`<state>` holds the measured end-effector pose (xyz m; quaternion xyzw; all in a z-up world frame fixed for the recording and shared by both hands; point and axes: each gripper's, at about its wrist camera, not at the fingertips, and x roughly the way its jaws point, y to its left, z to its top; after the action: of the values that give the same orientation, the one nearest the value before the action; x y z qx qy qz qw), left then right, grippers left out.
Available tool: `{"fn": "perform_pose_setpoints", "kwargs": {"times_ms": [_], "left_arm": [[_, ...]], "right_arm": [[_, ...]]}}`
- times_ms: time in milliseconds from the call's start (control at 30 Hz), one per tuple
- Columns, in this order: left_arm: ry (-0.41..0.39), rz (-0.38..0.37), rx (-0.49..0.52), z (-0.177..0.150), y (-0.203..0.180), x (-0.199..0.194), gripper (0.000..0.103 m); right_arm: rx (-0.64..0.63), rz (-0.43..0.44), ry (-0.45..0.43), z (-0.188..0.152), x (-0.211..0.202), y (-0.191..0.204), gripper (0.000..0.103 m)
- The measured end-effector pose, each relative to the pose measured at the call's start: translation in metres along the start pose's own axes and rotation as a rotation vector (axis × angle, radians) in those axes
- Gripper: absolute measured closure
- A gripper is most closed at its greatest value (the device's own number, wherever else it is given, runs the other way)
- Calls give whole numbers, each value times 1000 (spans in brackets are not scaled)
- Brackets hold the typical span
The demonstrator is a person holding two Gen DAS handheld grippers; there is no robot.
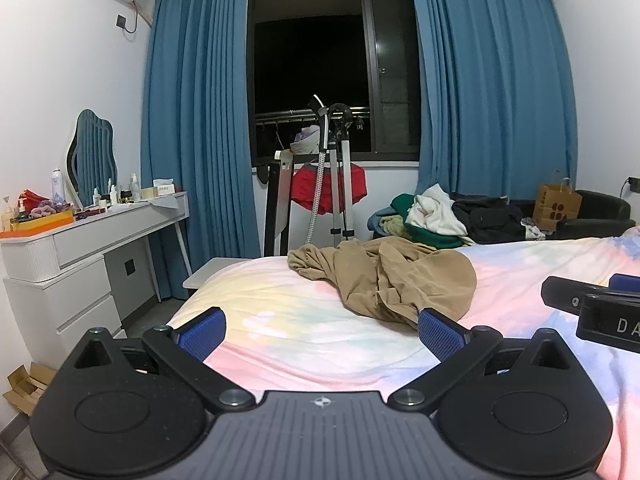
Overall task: Fold clothes
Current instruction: 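Move both grippers toward the crumpled tan T-shirt on the bed, then grasp the tan T-shirt with the left gripper and lift it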
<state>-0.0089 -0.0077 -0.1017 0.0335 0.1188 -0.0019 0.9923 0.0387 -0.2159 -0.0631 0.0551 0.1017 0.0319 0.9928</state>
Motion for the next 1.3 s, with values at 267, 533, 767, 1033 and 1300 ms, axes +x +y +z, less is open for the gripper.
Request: {"fn": "perform_pose_setpoints", "kwargs": {"times_ms": [267,533,767,1033,1300], "left_arm": [[39,-141,-1,4,-6,13,0],[133,-238,-30,20,-29,95,5],[163,-296,36,36,-66,202,15],[259,-278,3,32,-106,321,35],[190,-284,-9,41,-100,308,86]], "right_arm": [[35,-2,11,1,0,-3,14],[112,-30,27,-1,2,-17,14],[205,-61,33,-3,15,-41,14],[259,-138,63,-18,51,-71,14],[296,-164,131,-39,85,-83,14]]}}
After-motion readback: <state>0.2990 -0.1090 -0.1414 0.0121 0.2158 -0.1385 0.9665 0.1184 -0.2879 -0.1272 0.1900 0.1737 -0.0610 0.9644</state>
